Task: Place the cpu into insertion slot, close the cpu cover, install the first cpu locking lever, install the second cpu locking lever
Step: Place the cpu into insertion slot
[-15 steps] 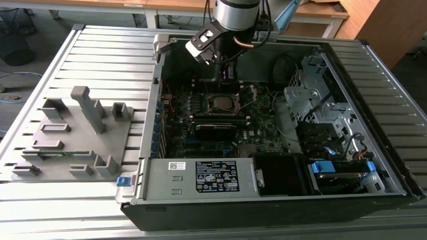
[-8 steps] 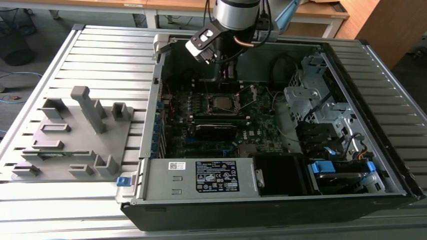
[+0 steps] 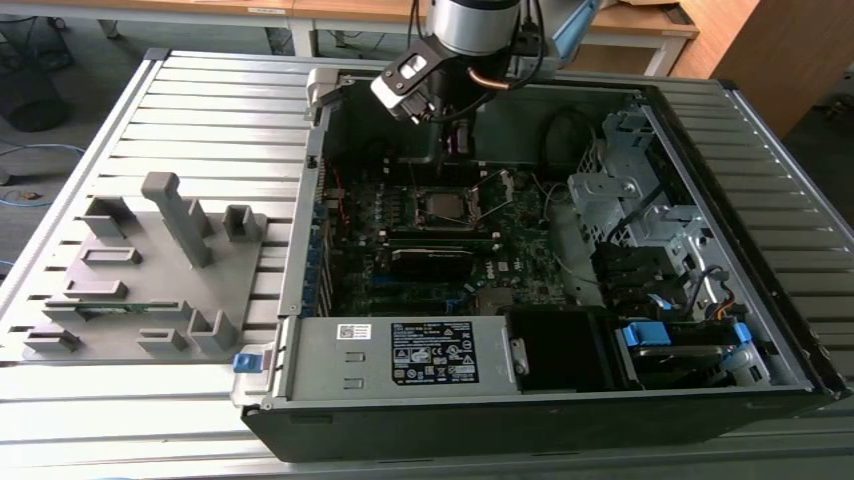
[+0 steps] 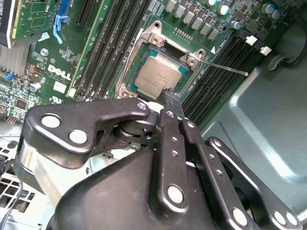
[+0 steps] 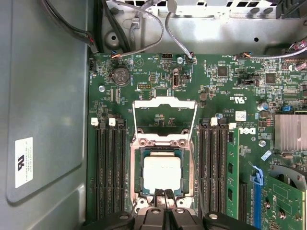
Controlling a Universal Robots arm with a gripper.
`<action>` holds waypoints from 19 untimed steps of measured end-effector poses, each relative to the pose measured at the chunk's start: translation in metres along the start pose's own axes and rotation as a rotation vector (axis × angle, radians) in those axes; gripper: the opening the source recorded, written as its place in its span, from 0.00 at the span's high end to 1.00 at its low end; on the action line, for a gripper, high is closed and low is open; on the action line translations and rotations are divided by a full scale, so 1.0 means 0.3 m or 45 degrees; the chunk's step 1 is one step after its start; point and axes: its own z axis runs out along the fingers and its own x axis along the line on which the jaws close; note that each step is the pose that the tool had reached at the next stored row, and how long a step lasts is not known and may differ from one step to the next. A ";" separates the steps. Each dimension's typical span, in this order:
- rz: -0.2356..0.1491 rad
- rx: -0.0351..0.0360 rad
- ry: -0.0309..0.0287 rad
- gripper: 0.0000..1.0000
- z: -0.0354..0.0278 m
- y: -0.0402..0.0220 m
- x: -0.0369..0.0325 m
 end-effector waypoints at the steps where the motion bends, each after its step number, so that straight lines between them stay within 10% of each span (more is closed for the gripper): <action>1: 0.000 0.0000 0.0000 0.89 -0.002 0.000 0.000; 19: 0.000 0.0000 0.0001 0.89 -0.004 0.012 0.000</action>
